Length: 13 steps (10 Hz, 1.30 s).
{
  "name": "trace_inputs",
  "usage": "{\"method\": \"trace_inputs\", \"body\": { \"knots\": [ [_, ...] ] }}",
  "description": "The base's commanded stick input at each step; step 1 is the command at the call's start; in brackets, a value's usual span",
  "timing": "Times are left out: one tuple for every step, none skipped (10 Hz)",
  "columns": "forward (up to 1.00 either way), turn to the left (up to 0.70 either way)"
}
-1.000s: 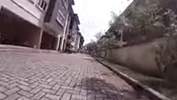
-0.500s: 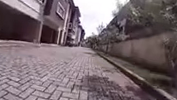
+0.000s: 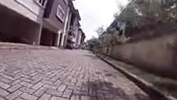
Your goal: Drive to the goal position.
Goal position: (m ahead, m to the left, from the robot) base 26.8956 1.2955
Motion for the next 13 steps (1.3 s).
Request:
{"method": "trace_inputs", "body": {
  "knots": [
    [0.5,0.0],
    [0.5,0.0],
    [0.5,0.0],
    [0.5,0.0],
    [0.5,0.0],
    [0.5,0.0],
    [0.5,0.0],
    [0.5,0.0],
    [0.5,0.0],
    [0.5,0.0],
    [0.5,0.0],
    [0.5,0.0],
    [0.5,0.0]
  ]
}}
